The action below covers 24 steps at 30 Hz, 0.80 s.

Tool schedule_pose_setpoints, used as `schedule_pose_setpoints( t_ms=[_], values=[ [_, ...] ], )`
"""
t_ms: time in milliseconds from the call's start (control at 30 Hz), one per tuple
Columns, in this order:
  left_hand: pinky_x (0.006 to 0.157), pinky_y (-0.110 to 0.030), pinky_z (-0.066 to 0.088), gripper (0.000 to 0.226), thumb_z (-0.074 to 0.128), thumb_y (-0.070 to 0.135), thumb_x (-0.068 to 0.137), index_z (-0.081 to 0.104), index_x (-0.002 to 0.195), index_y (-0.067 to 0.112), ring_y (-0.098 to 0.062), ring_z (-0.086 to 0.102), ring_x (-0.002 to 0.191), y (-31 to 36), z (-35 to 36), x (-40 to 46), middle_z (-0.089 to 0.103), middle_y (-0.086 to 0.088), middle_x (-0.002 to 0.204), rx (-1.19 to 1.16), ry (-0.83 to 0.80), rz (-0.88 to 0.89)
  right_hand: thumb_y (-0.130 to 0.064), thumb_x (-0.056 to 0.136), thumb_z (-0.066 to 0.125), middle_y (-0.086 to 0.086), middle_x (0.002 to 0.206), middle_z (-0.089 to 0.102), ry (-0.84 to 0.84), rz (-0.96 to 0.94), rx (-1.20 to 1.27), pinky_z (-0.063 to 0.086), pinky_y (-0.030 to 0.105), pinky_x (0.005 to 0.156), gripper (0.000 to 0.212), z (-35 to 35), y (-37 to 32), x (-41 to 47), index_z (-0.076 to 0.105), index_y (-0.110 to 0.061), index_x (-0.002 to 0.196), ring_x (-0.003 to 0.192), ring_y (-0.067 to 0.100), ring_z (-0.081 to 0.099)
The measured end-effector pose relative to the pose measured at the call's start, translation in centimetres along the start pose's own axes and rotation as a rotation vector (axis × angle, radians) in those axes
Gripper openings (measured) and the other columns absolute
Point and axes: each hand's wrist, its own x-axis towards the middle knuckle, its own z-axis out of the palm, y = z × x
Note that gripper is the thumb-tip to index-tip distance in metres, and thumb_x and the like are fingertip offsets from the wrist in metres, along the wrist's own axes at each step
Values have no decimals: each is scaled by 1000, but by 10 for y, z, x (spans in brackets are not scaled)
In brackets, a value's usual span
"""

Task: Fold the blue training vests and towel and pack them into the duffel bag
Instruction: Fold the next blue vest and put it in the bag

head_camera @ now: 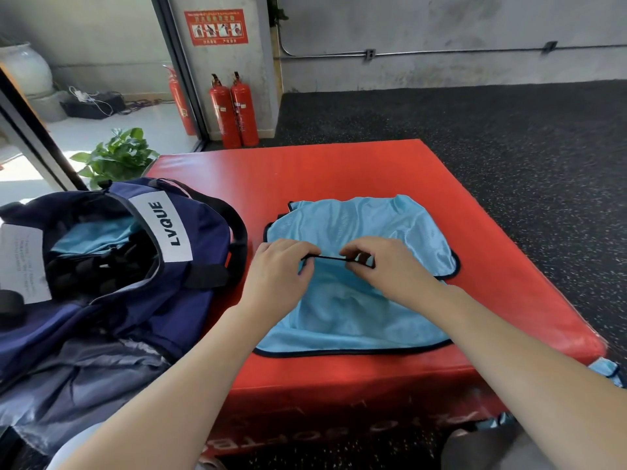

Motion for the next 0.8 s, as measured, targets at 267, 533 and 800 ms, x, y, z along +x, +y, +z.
schedule_pose_setpoints(
  t_ms=[267, 533, 800],
  values=[
    [84, -40, 51, 19, 67, 8, 88, 75, 98, 22, -14, 64, 91, -23, -23, -17, 71, 11, 93, -19, 14, -106, -5, 88, 70, -16, 95, 69, 77, 65, -117, 45, 14, 80, 26, -43, 21, -25, 74, -23, 107, 86, 6, 62],
    [87, -42, 52, 24, 67, 0, 87, 77, 99, 18, -15, 63, 96, -23, -40, -43, 72, 8, 97, -14, 9, -61, 1, 88, 69, -20, 95, 69, 137, 148, -93, 39, 1, 79, 32, -66, 39, -69, 73, -27, 104, 91, -13, 60],
    [83, -34, 48, 25, 62, -3, 87, 72, 95, 18, -11, 58, 86, -10, -51, -67, 66, 14, 90, -15, -2, -58, 3, 87, 57, -12, 93, 67, 103, 106, -178, 48, 25, 73, 35, -69, 30, -101, 51, -31, 78, 83, 2, 58]
  ],
)
